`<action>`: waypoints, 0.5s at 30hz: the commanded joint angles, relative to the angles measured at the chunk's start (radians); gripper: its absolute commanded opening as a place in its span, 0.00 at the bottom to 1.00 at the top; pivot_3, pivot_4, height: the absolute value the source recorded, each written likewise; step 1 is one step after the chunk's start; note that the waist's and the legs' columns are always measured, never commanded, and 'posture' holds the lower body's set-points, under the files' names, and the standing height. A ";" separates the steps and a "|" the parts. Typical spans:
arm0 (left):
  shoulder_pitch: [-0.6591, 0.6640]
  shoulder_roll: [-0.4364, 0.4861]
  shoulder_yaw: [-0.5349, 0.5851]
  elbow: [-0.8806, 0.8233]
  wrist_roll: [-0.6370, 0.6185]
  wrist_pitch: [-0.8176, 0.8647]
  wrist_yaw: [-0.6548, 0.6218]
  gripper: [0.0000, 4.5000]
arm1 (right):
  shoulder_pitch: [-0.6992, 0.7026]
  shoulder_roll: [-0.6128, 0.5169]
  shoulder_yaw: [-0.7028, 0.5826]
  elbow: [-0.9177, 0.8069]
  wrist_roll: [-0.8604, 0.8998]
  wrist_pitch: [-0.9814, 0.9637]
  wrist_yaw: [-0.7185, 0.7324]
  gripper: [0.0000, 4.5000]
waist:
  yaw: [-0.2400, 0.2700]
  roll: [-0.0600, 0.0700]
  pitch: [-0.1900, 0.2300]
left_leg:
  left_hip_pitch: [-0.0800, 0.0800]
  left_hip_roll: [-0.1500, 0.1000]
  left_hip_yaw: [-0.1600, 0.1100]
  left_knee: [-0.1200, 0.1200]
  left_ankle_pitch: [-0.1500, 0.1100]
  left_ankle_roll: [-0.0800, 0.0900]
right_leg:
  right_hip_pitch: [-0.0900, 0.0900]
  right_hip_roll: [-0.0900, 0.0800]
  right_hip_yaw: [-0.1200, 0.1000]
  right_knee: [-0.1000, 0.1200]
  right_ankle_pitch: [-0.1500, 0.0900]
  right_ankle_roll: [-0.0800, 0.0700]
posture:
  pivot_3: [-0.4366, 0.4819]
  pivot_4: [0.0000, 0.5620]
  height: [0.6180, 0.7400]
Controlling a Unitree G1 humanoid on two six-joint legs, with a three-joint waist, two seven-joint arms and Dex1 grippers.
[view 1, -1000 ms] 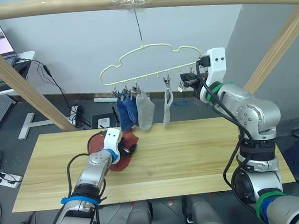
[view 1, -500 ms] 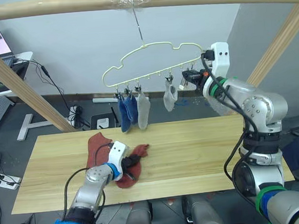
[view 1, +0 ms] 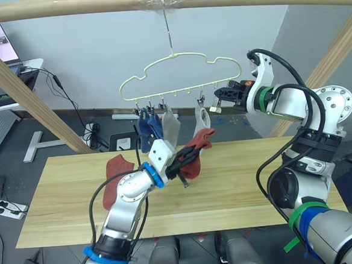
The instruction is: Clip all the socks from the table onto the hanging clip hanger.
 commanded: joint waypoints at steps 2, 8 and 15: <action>-0.044 -0.041 -0.017 0.029 0.037 -0.062 0.062 0.01 | -0.005 -0.013 -0.004 -0.002 0.033 0.010 -0.037 0.00 | -0.002 0.000 0.000 | 0.000 0.000 0.000 0.000 0.000 0.000 | 0.000 0.000 0.000 0.000 0.000 0.000 | 0.55 0.38 1.00; -0.069 -0.057 -0.021 0.063 0.056 -0.101 0.088 0.01 | -0.002 -0.022 -0.009 0.005 0.083 0.010 -0.081 0.00 | -0.002 0.000 0.000 | 0.000 0.000 0.000 -0.001 0.000 0.000 | 0.000 0.000 -0.001 0.000 0.000 0.001 | 0.54 0.38 1.00; -0.101 -0.076 -0.015 0.091 0.073 -0.119 0.139 0.01 | -0.001 -0.034 -0.009 0.011 0.139 0.010 -0.127 0.00 | -0.002 0.000 0.000 | -0.001 0.000 0.000 0.000 0.000 0.000 | 0.000 0.000 0.000 0.000 0.000 0.001 | 0.53 0.38 1.00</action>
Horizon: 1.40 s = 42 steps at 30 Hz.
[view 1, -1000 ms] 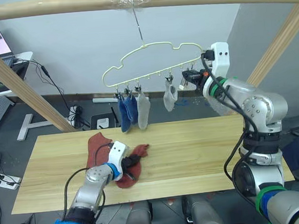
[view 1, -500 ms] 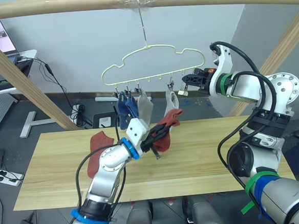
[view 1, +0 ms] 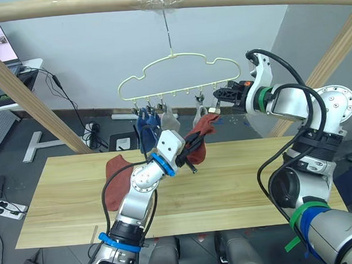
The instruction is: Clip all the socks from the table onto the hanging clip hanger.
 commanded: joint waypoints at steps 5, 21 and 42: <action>-0.032 -0.020 -0.006 -0.002 0.022 -0.022 0.043 0.01 | -0.003 -0.011 -0.019 -0.001 0.058 0.008 -0.058 0.00 | -0.001 0.000 0.000 | 0.000 0.000 0.000 0.000 0.000 0.000 | 0.000 0.000 0.000 0.000 0.000 0.000 | 0.53 0.37 1.00; -0.054 -0.038 -0.033 -0.017 0.012 0.016 0.014 0.00 | -0.036 -0.036 -0.098 0.032 0.232 0.008 -0.111 0.93 | -0.009 0.000 0.000 | 0.000 0.000 0.000 0.000 0.000 0.000 | 0.000 0.001 0.000 0.000 0.000 0.000 | 0.54 0.34 1.00; -0.072 -0.096 0.035 -0.037 -0.224 0.462 -0.031 0.73 | 0.395 -0.280 0.144 -0.425 0.166 -0.397 0.097 1.00 | -0.047 0.000 0.000 | 0.000 0.001 0.001 0.001 0.000 0.000 | 0.000 0.003 0.001 0.000 0.000 0.002 | 0.47 0.31 1.00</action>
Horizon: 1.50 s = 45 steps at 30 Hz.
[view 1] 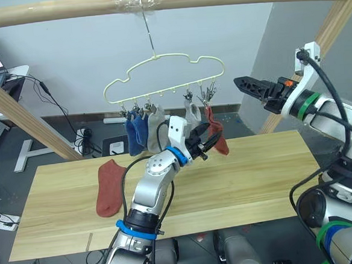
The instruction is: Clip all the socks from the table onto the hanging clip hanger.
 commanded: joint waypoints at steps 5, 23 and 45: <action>0.034 0.082 0.017 -0.064 -0.002 -0.011 -0.034 0.99 | 0.180 -0.022 0.195 -0.145 -0.232 -0.296 0.017 1.00 | -0.001 0.000 0.000 | 0.000 0.000 0.001 0.000 0.000 0.000 | 0.000 0.000 0.001 0.000 0.000 0.000 | 0.48 0.31 1.00; 0.036 0.326 0.158 -0.325 -0.093 0.041 -0.107 1.00 | 0.348 0.235 0.577 -0.059 -0.792 -0.803 -0.122 0.47 | 0.025 -0.001 -0.001 | 0.001 0.000 0.000 0.000 0.001 -0.001 | 0.000 -0.002 0.001 0.000 0.000 0.001 | 0.56 0.28 1.00; 0.019 0.338 0.155 -0.436 -0.217 0.086 -0.140 1.00 | 0.133 0.377 0.533 0.286 -0.850 -0.938 -0.086 0.42 | 0.026 -0.001 -0.001 | 0.002 0.000 0.000 0.001 0.001 -0.001 | 0.001 -0.002 0.001 0.001 0.001 0.000 | 0.59 0.29 1.00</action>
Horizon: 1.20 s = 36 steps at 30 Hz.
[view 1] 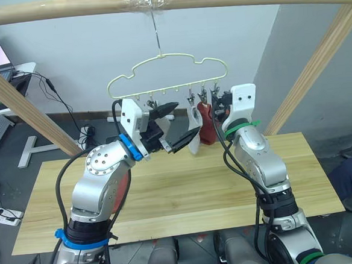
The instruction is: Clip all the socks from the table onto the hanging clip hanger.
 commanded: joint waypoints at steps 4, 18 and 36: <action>-0.016 -0.016 -0.008 -0.068 -0.025 0.027 0.022 1.00 | -0.061 0.034 -0.044 0.047 0.022 -0.042 0.015 0.42 | 0.000 0.000 0.000 | 0.000 0.000 0.000 0.000 0.000 0.000 | 0.000 0.000 0.000 0.000 0.001 -0.001 | 0.60 0.30 1.00; -0.033 -0.016 0.024 -0.096 -0.110 0.101 0.041 1.00 | -0.119 0.042 -0.041 0.156 -0.014 -0.143 0.048 0.42 | 0.002 0.000 0.000 | 0.000 0.000 0.000 0.001 0.000 0.000 | 0.000 0.000 0.000 0.001 0.001 -0.002 | 0.62 0.30 1.00; -0.038 0.011 0.009 -0.083 -0.091 0.066 0.026 1.00 | -0.157 0.050 -0.065 0.243 -0.015 -0.198 0.039 0.42 | 0.013 0.000 0.000 | 0.000 0.000 0.000 0.001 0.000 0.000 | 0.000 0.000 0.000 0.001 0.002 -0.004 | 0.61 0.30 1.00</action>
